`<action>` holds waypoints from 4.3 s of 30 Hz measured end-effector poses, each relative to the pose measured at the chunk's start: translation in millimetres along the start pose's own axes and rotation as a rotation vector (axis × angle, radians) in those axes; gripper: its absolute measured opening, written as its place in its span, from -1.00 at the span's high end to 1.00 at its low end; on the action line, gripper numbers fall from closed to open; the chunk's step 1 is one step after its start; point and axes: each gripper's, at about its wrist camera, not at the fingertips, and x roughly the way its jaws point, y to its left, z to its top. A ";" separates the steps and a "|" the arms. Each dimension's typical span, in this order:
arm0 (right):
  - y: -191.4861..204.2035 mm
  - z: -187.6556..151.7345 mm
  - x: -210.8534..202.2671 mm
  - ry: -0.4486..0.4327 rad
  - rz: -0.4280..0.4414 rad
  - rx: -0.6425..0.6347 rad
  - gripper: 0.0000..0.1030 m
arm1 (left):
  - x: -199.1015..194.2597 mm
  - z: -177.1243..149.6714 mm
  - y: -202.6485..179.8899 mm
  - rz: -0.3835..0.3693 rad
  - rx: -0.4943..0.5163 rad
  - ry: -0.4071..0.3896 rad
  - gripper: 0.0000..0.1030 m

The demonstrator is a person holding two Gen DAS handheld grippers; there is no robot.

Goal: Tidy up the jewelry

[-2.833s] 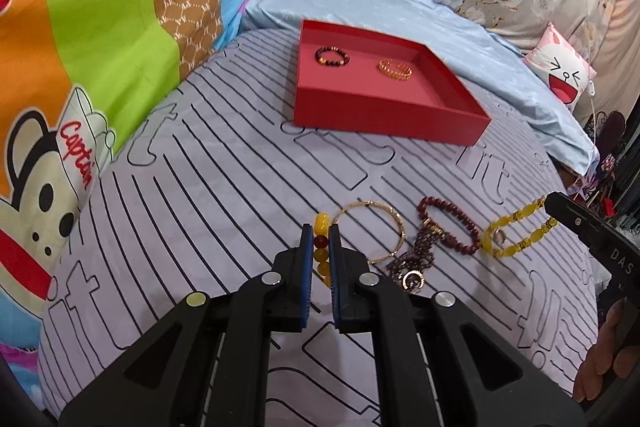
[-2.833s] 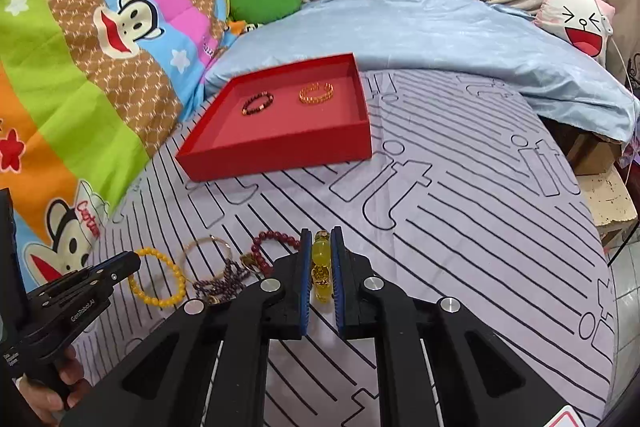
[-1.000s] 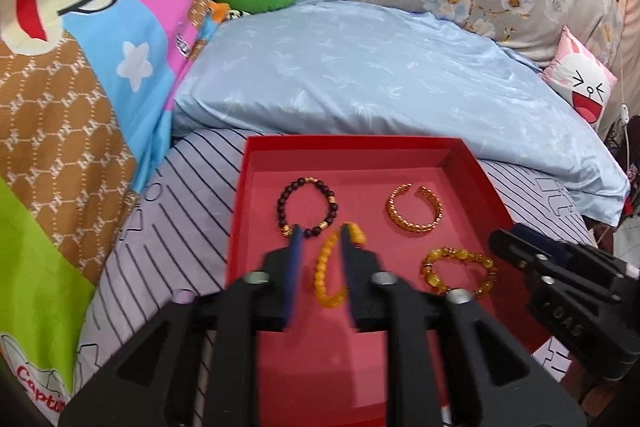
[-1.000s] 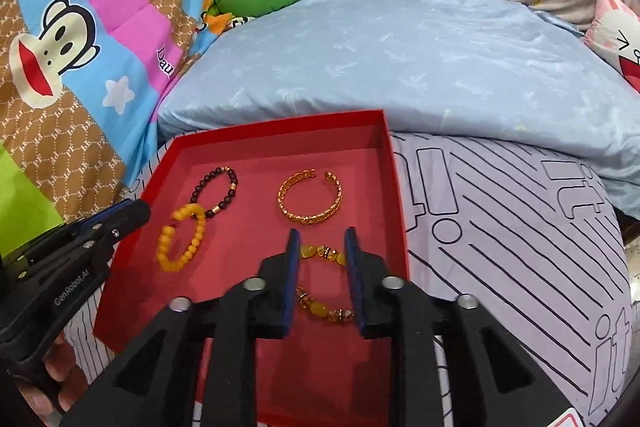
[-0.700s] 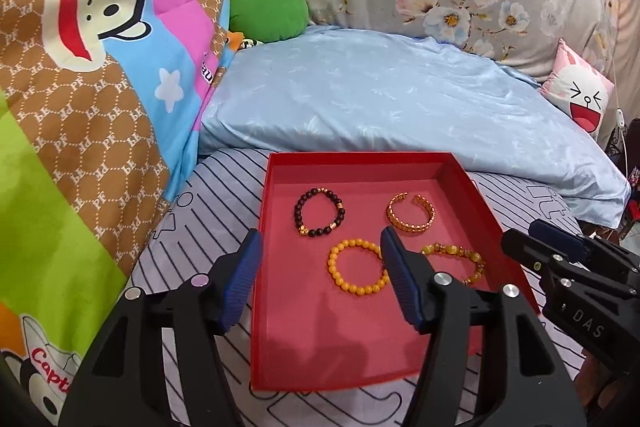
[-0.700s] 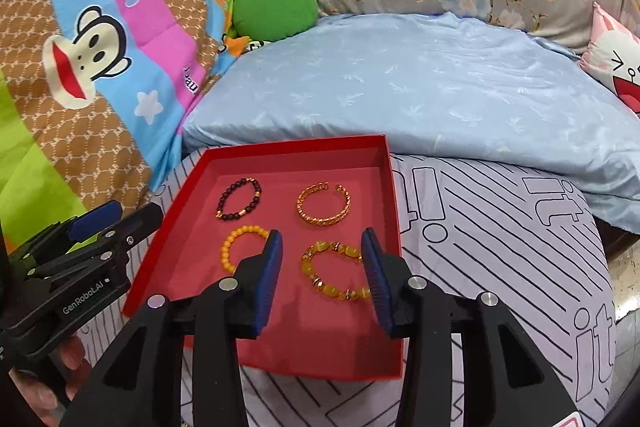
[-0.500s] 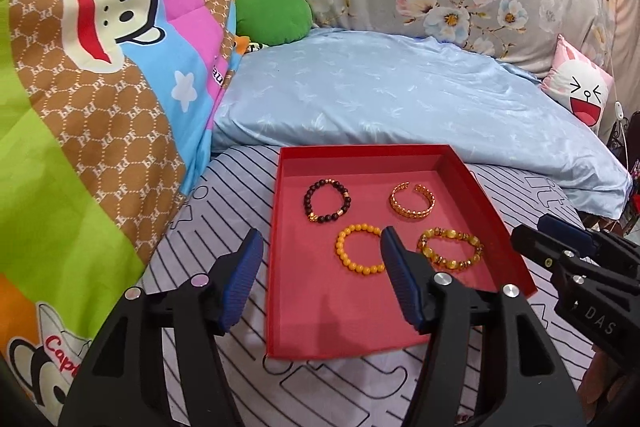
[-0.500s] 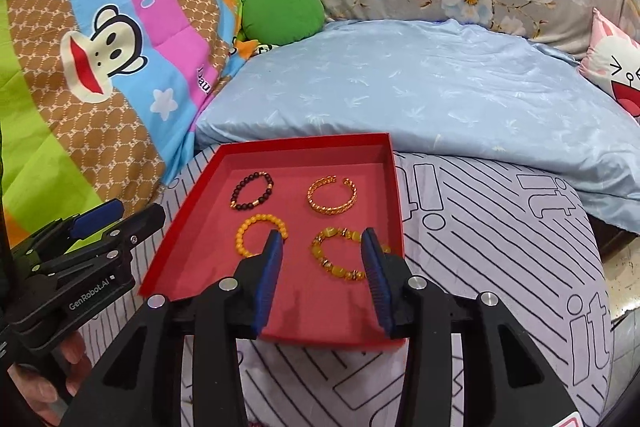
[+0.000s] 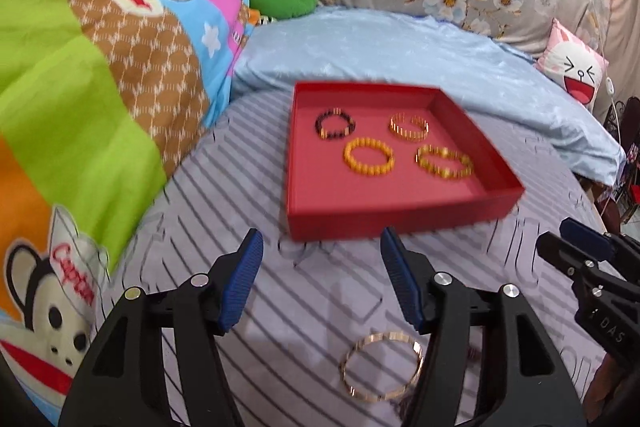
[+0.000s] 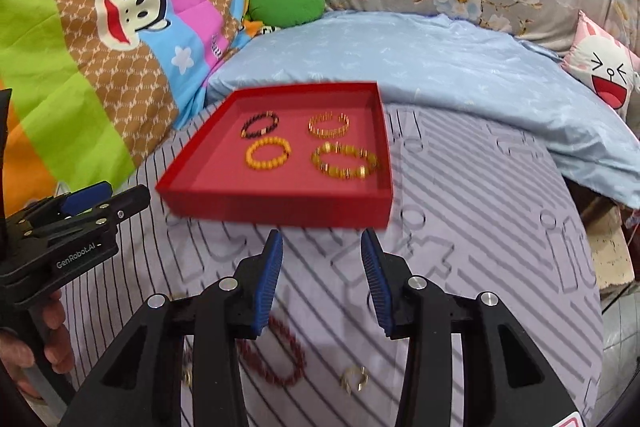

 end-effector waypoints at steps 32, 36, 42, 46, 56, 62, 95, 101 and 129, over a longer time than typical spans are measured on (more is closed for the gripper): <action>20.9 -53.6 29.5 0.126 -0.004 -0.016 0.41 | 14.3 -78.8 -2.5 0.024 -0.027 0.122 0.02; 23.8 -55.3 38.3 0.143 -0.016 -0.029 0.57 | 14.6 -78.8 -3.4 0.031 -0.018 0.125 0.02; 27.1 -57.2 37.3 0.133 -0.036 -0.053 0.78 | 14.8 -78.7 -4.0 0.034 -0.016 0.125 0.02; 26.1 -61.4 33.2 0.131 -0.040 -0.042 0.83 | 14.7 -78.9 -4.2 0.034 -0.016 0.125 0.01; 20.8 -70.5 25.1 0.130 -0.020 0.009 0.85 | 14.4 -77.9 -11.0 0.025 0.018 0.123 0.28; 20.3 -70.2 24.7 0.131 -0.018 0.011 0.85 | 13.4 -78.1 -13.2 0.011 0.029 0.119 0.62; 14.8 -69.2 24.1 0.132 0.013 0.046 0.85 | 13.1 -80.8 -48.3 -0.089 0.071 0.133 -0.35; 16.1 -69.2 24.6 0.132 0.010 0.045 0.85 | 14.7 -81.5 -52.1 -0.058 0.097 0.139 -0.26; 11.7 -2.0 -14.4 0.017 0.024 0.011 0.86 | -9.7 -27.0 0.3 -0.080 -0.025 0.077 -0.13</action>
